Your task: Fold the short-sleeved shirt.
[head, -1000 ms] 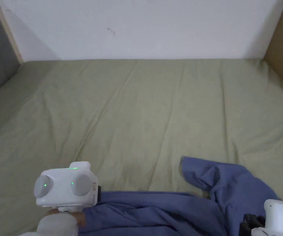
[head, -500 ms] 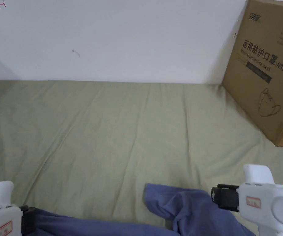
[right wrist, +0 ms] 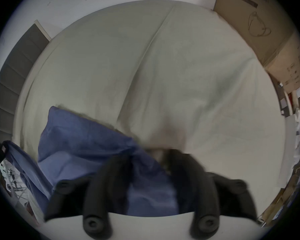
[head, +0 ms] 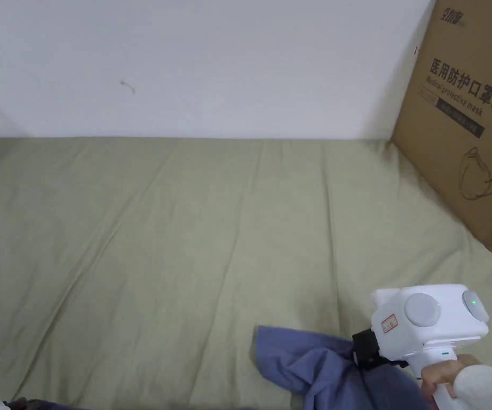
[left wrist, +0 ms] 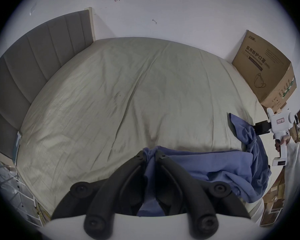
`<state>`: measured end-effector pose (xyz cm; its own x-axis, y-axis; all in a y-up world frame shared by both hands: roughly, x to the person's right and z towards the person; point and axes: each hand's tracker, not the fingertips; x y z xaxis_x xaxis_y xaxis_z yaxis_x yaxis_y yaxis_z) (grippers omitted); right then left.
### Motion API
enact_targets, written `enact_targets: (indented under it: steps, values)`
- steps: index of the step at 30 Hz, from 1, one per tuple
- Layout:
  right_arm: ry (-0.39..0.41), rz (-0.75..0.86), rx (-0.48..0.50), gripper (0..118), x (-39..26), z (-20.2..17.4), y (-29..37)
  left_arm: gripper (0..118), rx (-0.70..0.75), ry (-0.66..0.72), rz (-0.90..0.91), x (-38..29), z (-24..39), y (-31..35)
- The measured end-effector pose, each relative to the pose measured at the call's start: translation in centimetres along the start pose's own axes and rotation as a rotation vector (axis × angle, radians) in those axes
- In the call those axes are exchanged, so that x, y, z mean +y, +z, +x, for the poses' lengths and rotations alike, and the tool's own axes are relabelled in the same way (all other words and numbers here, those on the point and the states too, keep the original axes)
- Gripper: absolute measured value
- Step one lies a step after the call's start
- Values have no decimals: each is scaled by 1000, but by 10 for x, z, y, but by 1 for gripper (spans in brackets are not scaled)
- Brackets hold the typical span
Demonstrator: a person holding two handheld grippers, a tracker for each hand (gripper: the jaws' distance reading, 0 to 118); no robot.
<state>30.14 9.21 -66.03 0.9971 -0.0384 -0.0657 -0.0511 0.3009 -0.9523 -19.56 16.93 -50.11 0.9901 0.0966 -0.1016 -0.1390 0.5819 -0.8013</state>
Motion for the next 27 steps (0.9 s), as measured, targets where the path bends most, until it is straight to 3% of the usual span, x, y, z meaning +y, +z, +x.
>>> enact_targets:
  steps: [1,3,5,9,13,18,23,27]
  values:
    - [-15,12,-24,16,0,0,3,8,0,6,2,1,0,1]
    - [-115,25,24,4,0,1,11,8,-9,10,6,4,-1,7]
    - [-140,33,69,4,-2,5,17,8,-12,7,14,8,-3,15]
    - [-265,166,173,4,2,18,71,8,-2,22,63,23,-12,46]
    - [-241,314,155,4,9,21,164,8,27,-4,173,51,-23,88]
    - [-281,493,168,4,10,35,273,8,21,49,303,97,-29,147]
    - [-320,640,212,4,19,44,365,8,17,3,438,155,-17,202]
    - [-286,716,168,4,44,34,420,8,28,-45,503,198,-5,227]
